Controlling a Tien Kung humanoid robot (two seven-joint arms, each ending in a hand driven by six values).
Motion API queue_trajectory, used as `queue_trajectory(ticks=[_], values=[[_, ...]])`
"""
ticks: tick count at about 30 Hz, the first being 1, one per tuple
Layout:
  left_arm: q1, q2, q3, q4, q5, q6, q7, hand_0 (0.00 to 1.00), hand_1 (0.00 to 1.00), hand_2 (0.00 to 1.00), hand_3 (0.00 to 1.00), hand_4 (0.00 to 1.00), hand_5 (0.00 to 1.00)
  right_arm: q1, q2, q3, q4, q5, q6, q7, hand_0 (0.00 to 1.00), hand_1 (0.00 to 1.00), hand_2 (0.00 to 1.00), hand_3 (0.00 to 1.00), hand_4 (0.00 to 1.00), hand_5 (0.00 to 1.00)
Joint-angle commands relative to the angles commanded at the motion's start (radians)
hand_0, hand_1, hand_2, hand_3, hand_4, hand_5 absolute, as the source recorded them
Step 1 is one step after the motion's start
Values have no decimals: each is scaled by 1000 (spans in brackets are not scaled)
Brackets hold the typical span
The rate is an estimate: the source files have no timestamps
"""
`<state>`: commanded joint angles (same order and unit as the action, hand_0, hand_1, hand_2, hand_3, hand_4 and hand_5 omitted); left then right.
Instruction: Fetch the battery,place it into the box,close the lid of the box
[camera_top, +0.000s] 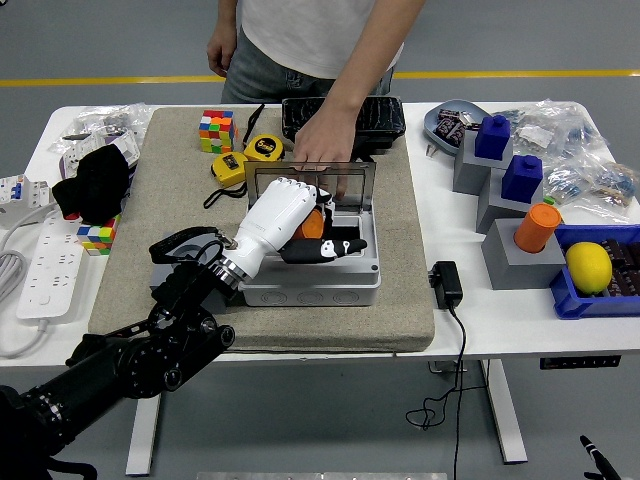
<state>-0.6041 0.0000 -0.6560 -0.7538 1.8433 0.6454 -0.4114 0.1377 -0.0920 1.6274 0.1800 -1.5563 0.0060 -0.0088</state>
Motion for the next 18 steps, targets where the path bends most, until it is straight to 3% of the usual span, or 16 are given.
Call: queue_trajectory(ticks=[3,4,9,10,15,16,18], values=[[2,0,-3,3,3,0,0,64,2,2,165,998,972,0,-1,-1,0,1,0,0,845,759,751,802,998,998],[3,0,-4,2,7,0,1,64,2,2,515,998,973,-1,-1,-1,0,0,0,0,845,760,751,802,998,998],[9,0,-9,-9,19,0,5,64,2,2,515,998,973,-2,-1,-1,0,2,0,-1,845,760,751,802,998,998],[10,0,-10,-12,22,0,6,69,2,5,659,998,977,-1,-1,-1,0,2,0,-1,845,759,751,802,998,998],[17,0,-6,-45,41,0,14,69,2,5,659,998,977,-1,-1,-3,0,5,0,0,845,759,751,802,998,998],[18,0,-5,-52,44,0,14,72,2,11,711,998,991,-1,-1,-1,0,3,0,-1,845,759,751,801,998,998],[20,0,-5,-58,48,0,15,72,2,11,711,998,991,-1,0,-2,0,4,0,-1,845,759,751,801,998,998]])
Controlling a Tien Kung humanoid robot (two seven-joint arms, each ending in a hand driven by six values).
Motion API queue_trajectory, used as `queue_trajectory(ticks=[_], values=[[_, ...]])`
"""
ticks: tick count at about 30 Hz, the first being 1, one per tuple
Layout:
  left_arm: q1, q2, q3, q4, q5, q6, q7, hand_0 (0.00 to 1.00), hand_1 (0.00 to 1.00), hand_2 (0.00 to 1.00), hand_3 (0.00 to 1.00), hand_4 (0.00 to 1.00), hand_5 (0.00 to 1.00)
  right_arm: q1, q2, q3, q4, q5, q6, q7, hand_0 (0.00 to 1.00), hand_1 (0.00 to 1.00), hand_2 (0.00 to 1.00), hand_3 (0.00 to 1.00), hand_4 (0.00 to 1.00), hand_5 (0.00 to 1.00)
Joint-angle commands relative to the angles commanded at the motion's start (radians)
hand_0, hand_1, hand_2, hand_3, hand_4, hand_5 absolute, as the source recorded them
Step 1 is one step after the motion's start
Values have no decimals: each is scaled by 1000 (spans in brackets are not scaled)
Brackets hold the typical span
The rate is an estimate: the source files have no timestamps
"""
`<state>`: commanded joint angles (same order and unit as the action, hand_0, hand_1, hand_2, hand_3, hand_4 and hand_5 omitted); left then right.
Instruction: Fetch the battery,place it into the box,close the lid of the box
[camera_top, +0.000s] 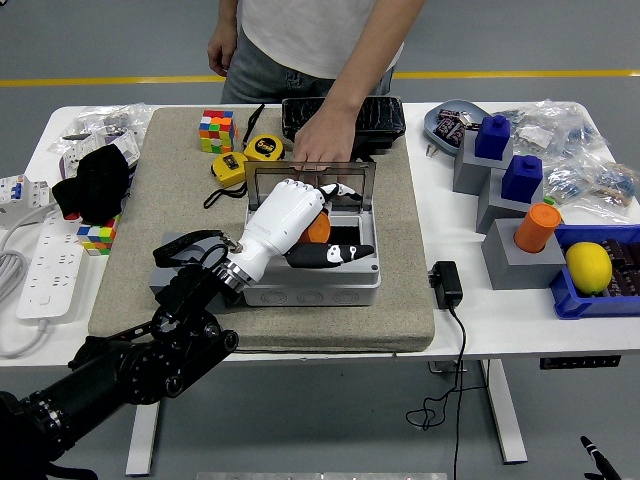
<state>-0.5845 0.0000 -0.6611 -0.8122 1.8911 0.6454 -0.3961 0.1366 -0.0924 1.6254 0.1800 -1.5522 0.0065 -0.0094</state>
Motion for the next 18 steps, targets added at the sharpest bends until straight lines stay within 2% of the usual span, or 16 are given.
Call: queue_trajectory(ticks=[3,4,9,10,15,16,18], values=[[5,0,2,-20,28,0,-1,72,2,11,711,998,991,1,-1,-3,0,3,0,1,845,759,751,801,998,998],[5,0,2,-25,43,0,-3,147,103,242,727,998,998,1,-1,-3,0,3,0,1,845,759,751,802,998,998],[6,0,-2,-21,57,0,-2,147,103,242,727,998,998,1,-2,-2,0,3,1,1,845,759,751,802,998,998],[6,0,-2,-20,57,0,-1,204,277,435,727,998,998,1,-3,-2,0,3,1,1,845,759,751,802,998,998],[2,0,-13,-2,77,0,14,204,277,435,727,998,998,2,-4,-2,0,5,1,2,845,759,751,802,998,998],[1,0,-16,1,79,0,15,322,590,611,729,998,998,2,-4,-3,0,6,1,2,845,758,751,802,998,998],[1,0,-19,2,81,0,17,322,590,611,729,998,998,2,-4,-3,0,6,1,2,845,758,751,802,998,998]])
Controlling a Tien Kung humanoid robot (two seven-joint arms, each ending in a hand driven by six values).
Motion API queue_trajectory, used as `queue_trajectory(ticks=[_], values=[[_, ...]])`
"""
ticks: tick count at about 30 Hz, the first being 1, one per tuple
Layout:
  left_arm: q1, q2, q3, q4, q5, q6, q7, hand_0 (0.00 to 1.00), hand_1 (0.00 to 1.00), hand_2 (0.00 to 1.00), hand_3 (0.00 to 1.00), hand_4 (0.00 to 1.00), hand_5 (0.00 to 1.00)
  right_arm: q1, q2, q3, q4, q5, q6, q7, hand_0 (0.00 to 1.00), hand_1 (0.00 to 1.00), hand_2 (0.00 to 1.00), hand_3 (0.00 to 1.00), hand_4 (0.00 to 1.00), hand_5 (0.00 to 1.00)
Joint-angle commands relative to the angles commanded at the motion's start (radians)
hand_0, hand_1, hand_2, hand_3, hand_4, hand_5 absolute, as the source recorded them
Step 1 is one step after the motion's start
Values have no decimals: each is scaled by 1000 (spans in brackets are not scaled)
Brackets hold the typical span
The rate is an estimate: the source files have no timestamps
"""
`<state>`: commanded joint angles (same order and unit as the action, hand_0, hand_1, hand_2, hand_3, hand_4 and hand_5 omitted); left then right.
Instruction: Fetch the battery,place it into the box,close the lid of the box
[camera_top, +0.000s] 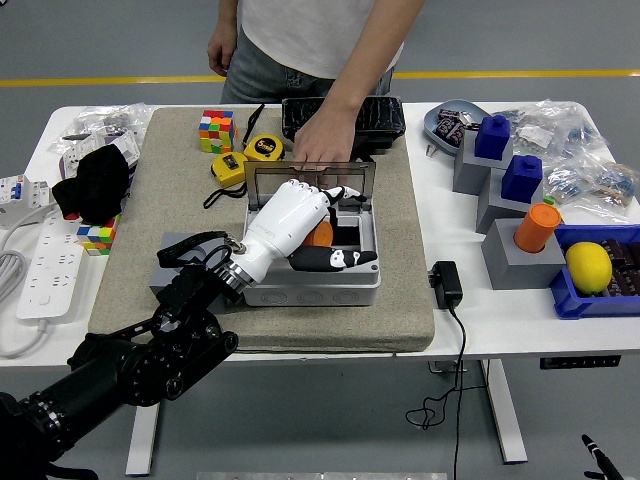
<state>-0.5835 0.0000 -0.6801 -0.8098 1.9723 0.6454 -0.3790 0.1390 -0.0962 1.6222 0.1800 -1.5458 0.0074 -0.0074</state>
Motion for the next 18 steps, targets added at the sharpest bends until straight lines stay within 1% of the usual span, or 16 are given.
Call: queue_trajectory(ticks=[3,4,9,10,15,16,18], values=[[-1,0,-3,4,6,0,3,322,590,611,729,998,998,0,0,3,0,-2,0,0,845,758,751,802,998,998],[0,0,-4,3,5,0,1,431,648,640,730,998,998,0,0,3,0,-1,0,0,845,757,751,801,998,998],[2,0,0,-11,7,0,-7,431,648,640,730,998,998,0,-1,3,0,-1,0,1,845,757,751,801,998,998],[2,0,0,-12,6,0,-8,529,682,670,731,998,998,1,-1,3,0,0,0,1,845,757,751,801,998,998],[3,0,2,-22,11,0,-13,529,682,670,731,998,998,1,-1,0,0,4,0,2,845,757,751,801,998,998],[3,0,2,-25,12,0,-12,631,720,702,741,998,998,1,-1,1,0,4,0,2,843,758,751,802,998,998],[4,0,-1,-53,24,0,2,631,720,702,741,998,998,1,-1,3,0,3,0,1,843,758,751,802,998,998]])
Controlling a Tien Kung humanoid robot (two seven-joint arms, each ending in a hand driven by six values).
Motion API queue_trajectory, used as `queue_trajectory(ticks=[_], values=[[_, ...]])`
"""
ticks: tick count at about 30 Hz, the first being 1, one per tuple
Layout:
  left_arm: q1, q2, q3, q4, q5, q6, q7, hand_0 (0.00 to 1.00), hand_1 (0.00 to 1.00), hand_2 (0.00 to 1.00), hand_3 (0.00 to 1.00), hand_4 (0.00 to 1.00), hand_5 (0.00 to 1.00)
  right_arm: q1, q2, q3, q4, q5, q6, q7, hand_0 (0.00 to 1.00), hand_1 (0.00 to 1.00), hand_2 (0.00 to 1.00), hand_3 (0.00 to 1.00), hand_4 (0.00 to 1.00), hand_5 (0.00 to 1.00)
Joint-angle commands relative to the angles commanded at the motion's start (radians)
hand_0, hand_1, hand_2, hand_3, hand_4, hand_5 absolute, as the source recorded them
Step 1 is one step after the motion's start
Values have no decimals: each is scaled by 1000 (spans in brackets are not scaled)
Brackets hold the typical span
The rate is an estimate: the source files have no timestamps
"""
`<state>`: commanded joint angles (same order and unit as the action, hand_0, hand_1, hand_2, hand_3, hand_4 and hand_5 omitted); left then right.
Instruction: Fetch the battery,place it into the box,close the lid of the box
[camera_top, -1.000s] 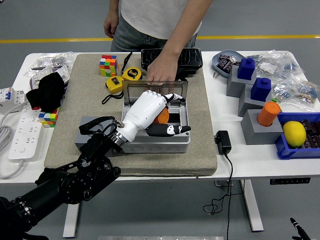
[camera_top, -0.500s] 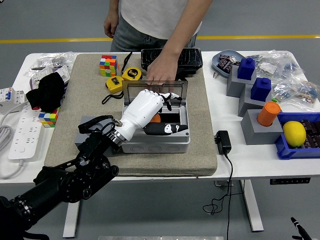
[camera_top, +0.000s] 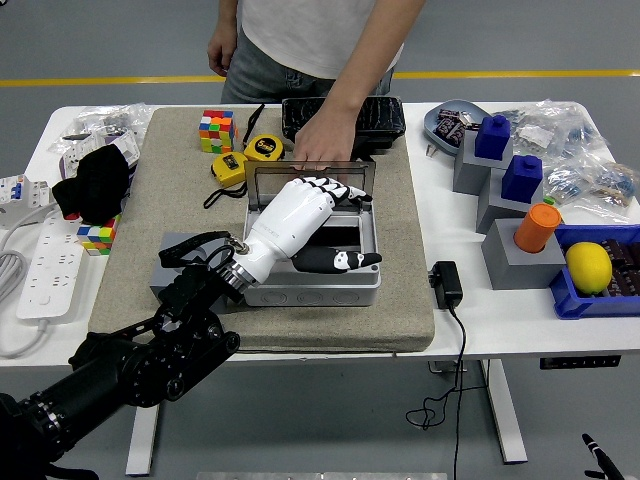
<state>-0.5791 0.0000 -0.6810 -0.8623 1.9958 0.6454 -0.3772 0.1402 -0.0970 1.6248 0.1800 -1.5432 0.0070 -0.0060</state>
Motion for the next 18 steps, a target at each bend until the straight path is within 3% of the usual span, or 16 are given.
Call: queue_trajectory(ticks=[3,4,7,9,10,15,16,18], values=[[6,1,-7,-40,12,0,14,631,720,702,741,998,998,0,0,2,0,1,-1,0,843,758,751,802,998,998],[7,1,-8,-47,14,0,16,697,751,728,746,998,998,0,0,2,0,0,-1,0,843,757,751,802,998,998],[25,16,-34,-121,33,0,33,697,751,728,746,998,998,-1,0,3,0,2,-1,0,843,757,751,802,998,998],[40,22,-59,-162,38,0,43,697,751,728,746,998,998,-2,1,4,0,2,-1,0,843,757,751,802,998,998],[48,24,-73,-179,41,-1,46,747,800,772,766,998,998,-2,2,3,0,3,-1,0,844,757,751,802,998,998],[101,33,-160,-267,50,-28,64,747,800,772,766,998,998,-5,3,4,0,3,-1,1,844,757,751,802,998,998],[111,35,-179,-283,51,-34,69,829,873,838,796,998,998,-6,4,4,0,2,-1,0,842,757,751,802,998,998],[129,40,-218,-317,54,-48,81,829,873,838,796,998,998,-7,4,7,0,0,-1,0,842,757,751,802,998,998]])
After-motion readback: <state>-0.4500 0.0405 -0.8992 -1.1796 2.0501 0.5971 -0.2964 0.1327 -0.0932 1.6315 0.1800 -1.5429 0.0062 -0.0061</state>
